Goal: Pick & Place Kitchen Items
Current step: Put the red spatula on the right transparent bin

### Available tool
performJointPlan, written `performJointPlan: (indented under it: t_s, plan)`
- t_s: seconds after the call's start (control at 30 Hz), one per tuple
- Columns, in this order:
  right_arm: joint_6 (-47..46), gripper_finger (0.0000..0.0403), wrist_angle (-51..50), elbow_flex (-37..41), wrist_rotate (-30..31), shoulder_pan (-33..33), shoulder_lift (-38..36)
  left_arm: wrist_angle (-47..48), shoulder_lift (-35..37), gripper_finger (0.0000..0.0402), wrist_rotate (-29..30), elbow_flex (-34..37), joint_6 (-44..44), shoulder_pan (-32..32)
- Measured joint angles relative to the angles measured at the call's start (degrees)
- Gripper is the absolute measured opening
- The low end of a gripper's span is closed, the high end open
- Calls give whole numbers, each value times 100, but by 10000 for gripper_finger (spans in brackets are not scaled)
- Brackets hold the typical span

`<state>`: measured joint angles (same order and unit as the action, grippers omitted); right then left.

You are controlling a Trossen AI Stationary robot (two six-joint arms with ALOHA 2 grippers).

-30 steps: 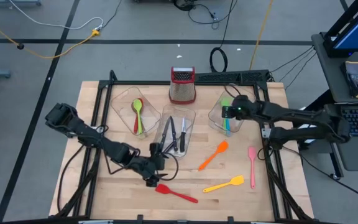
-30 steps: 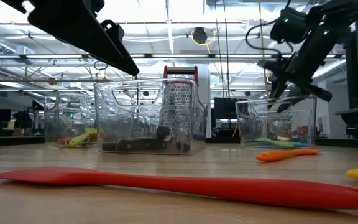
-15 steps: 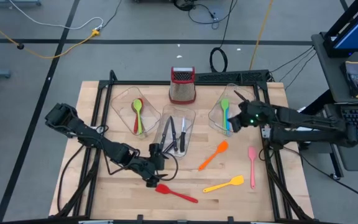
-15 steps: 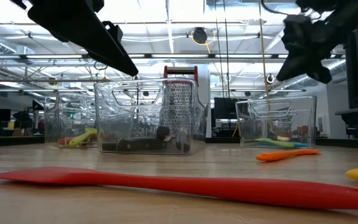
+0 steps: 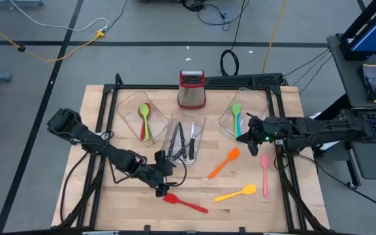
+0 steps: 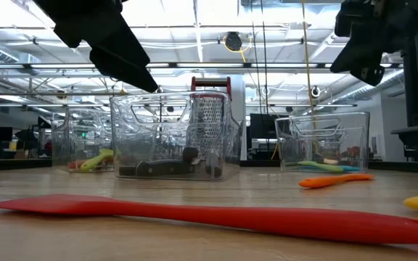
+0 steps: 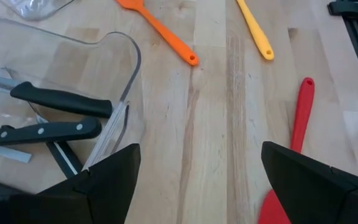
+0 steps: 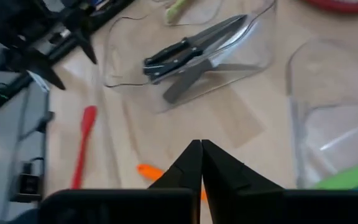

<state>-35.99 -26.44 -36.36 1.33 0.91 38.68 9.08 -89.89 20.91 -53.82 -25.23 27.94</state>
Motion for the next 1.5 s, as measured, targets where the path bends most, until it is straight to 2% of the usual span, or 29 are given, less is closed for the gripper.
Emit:
performJointPlan:
  t_s: [0.2, 0.27, 0.33, 0.5, 0.8, 0.9, 1.1, 1.5]
  plan:
    - [-114, 10, 69, 5, -14, 225, 244, 2, 0, 335, 12, 0, 76, 0]
    - [301, 11, 361, 9, -76, 285, 366, 2, 0, 335, 15, 0, 89, -2]
    - [987, 9, 829, 9, -423, 389, 487, 6, 0, 335, 15, 0, 92, -2]
    - [2132, 1, 2380, 9, -931, 799, 901, 9, 0, 335, 13, 0, 94, -4]
    - [2535, 1, 3892, 9, -1043, 1908, 2351, 10, 0, 335, 17, 0, 312, -4]
    - [2531, 1, 4325, -9, -832, 2226, 2972, 9, 0, 335, 17, 0, 391, -4]
    - [2535, 5, 4189, -615, -273, 2660, 4158, 78, 0, 335, 17, 0, 514, -4]
    - [2456, 47, 2787, -2694, -118, 3070, 6078, 334, 0, 335, 18, 0, 560, 71]
